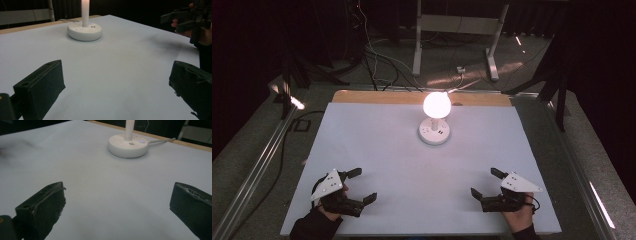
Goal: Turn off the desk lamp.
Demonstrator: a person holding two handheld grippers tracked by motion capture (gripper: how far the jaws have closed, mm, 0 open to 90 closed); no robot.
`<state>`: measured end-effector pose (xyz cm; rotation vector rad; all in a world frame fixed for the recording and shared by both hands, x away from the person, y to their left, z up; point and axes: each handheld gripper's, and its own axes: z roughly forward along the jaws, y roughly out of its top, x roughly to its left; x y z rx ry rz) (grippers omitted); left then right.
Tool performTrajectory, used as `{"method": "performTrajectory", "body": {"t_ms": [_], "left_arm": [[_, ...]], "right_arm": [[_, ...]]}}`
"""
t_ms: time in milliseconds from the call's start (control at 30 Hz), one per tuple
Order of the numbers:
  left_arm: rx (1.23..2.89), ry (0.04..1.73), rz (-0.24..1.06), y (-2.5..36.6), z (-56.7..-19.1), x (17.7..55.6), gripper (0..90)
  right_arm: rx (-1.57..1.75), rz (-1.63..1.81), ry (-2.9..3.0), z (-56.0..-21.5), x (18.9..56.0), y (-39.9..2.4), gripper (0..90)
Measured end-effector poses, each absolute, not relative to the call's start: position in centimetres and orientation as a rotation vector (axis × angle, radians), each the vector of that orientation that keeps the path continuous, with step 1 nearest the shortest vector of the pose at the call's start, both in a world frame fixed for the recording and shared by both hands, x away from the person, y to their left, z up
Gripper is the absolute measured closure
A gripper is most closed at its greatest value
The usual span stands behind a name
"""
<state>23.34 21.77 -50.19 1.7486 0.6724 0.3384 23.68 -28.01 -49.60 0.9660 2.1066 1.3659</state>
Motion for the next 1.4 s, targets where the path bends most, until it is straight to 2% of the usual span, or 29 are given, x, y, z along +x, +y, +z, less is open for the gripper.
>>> {"method": "performTrajectory", "body": {"t_ms": [867,1400], "left_arm": [[1.744,0.675,0.334,21.9,-49.9,23.0,0.5],[1.731,0.678,0.326,22.0,-49.9,23.1,0.5]], "right_arm": [[1.056,1.315,2.103,-48.8,24.0,-27.9,0.0],[1.065,1.337,2.092,-45.6,25.4,-27.6,0.0]]}}
